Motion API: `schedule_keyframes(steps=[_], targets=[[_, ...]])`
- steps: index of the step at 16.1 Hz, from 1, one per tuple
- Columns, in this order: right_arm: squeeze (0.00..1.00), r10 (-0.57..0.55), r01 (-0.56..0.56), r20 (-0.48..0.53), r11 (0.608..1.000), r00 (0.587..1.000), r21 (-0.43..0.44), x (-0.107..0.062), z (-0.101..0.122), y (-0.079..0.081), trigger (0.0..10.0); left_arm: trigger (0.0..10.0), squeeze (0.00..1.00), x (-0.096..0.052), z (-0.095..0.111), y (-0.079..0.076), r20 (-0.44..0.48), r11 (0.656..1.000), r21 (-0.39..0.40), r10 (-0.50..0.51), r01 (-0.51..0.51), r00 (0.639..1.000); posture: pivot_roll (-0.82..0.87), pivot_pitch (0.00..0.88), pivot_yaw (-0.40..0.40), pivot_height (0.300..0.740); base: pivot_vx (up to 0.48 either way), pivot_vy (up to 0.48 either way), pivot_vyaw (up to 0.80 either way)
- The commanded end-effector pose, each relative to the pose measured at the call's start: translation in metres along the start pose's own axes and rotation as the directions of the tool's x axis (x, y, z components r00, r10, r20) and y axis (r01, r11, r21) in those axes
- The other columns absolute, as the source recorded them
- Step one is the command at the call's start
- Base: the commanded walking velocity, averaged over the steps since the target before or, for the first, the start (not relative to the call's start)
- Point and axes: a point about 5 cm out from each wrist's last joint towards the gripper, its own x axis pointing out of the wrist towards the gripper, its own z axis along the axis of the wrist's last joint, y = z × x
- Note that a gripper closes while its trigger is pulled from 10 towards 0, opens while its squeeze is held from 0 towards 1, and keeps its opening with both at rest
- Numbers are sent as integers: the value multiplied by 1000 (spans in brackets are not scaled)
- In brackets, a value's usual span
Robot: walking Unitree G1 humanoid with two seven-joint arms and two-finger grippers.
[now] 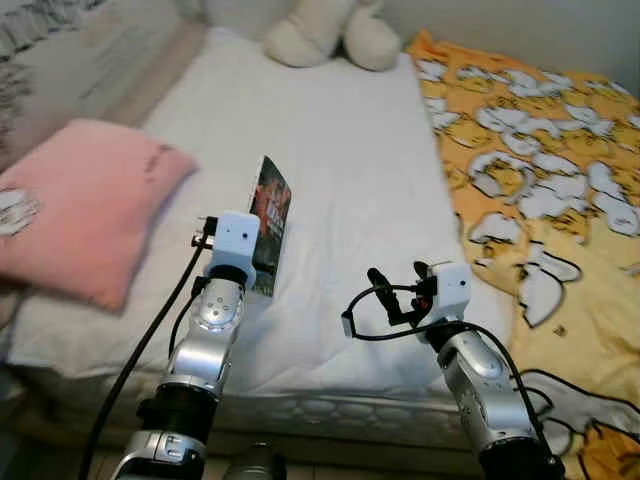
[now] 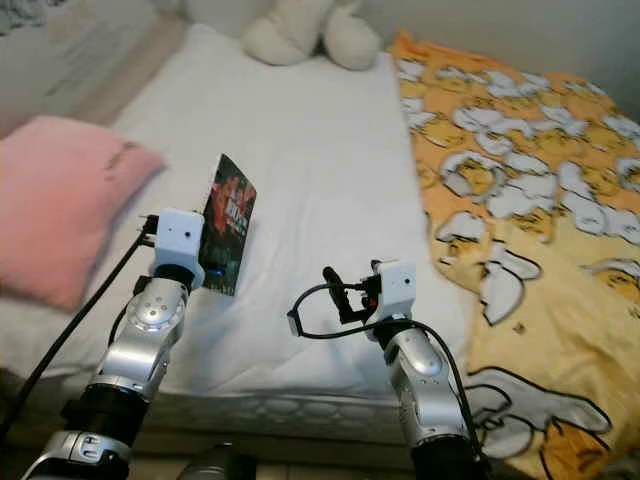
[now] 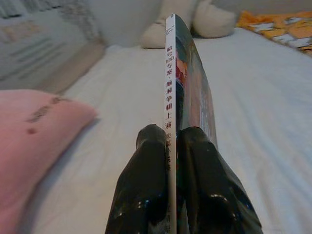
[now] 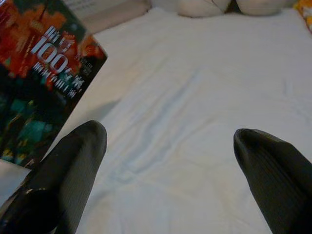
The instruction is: Clean up the room
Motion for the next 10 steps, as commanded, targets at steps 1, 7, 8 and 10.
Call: schedule_keyframes(steps=[1,7,8,10], targets=[[0,-27,27,11,1000,1000,-13,0,1,-3,10000,10000,0,4,12,-1,31,1000,-1,7,-7,999,105,0,-49,740,0,0,575],[0,-26,27,3,999,1000,-40,2,0,-1,10000,10000,0,10,5,-2,-39,1000,-10,22,-23,999,95,0,-47,740,0,456,125],[0,-31,32,3,998,999,-45,1,-1,-2,10000,10000,0,12,7,-4,-35,1000,-5,7,-7,999,91,0,-46,740,244,416,694],[0,-44,44,-5,997,999,-57,-1,-3,-4,10000,10000,0,16,8,-6,-35,1000,6,-18,18,999,86,0,-43,740,264,401,344]])
